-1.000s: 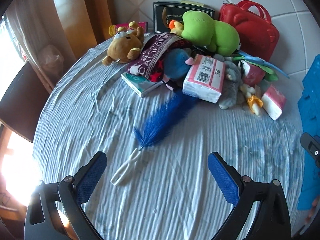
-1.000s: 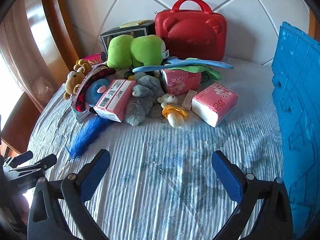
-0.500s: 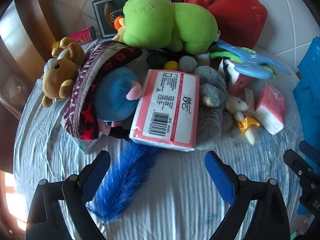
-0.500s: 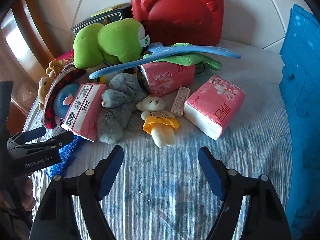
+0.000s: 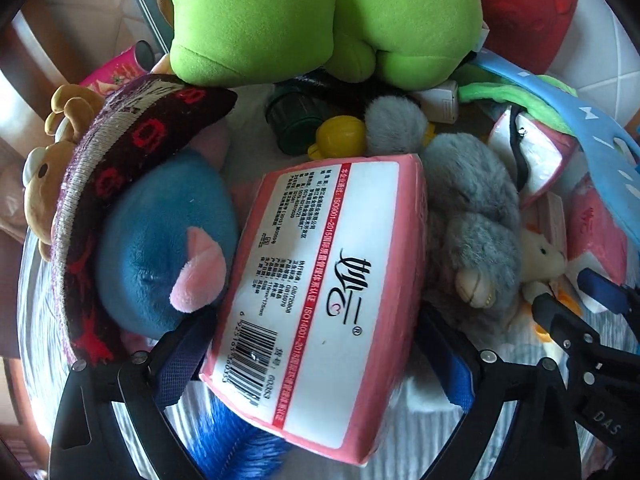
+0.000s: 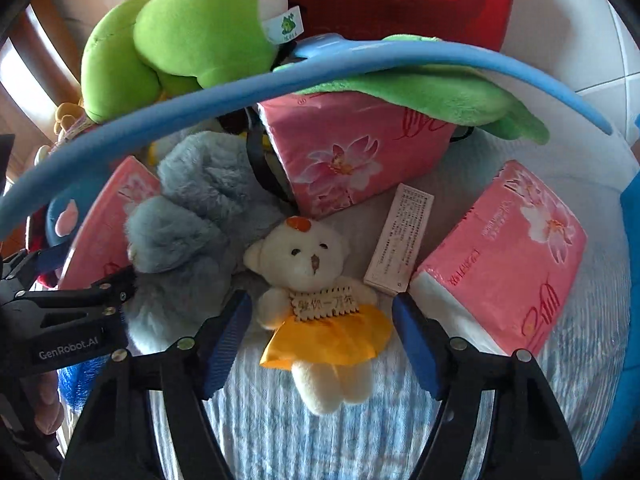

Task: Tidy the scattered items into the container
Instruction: 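Grasp the white teddy bear in yellow dress with right gripper while left gripper grasps the pink tissue pack, then carry the teddy bear with right gripper while left gripper carries the tissue pack into the blue box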

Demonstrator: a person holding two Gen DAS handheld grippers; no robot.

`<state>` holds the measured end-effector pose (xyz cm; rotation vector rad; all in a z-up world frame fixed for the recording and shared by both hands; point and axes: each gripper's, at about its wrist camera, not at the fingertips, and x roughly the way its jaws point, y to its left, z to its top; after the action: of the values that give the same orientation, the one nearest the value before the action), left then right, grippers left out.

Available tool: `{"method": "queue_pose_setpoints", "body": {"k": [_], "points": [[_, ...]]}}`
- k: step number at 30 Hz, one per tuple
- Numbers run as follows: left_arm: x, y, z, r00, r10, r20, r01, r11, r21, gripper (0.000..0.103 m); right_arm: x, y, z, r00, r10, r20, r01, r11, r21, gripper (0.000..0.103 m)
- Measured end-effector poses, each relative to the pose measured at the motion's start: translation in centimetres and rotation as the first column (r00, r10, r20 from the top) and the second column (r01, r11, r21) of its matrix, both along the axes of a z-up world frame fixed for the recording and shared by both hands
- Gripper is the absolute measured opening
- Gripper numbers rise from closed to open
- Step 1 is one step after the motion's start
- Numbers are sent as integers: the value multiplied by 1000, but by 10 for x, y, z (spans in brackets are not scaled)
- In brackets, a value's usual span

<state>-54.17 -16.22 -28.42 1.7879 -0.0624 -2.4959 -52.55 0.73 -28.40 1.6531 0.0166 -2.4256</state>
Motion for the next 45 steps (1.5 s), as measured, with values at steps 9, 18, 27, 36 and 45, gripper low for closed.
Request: {"method": "queue_pose_setpoints", "body": {"k": [9, 18, 27, 36, 45], "points": [[4, 4, -2, 999, 15, -35, -17, 998, -67, 85, 2, -3, -16, 1000, 0, 19, 0, 1000, 23, 56], [60, 3, 28, 998, 3, -59, -3, 1000, -10, 83, 55, 0, 3, 1000, 5, 12, -5, 1000, -3, 45], [135, 12, 73, 989, -18, -147, 20, 1000, 10, 83, 118, 2, 48, 996, 17, -85, -18, 1000, -10, 44], [186, 4, 139, 949, -20, -315, 28, 999, 22, 83, 167, -8, 134, 961, 45, -273, -49, 999, -6, 44], [248, 18, 188, 905, -73, -418, 92, 995, 24, 83, 243, 9, 204, 913, 33, -407, -33, 999, 6, 44]]}}
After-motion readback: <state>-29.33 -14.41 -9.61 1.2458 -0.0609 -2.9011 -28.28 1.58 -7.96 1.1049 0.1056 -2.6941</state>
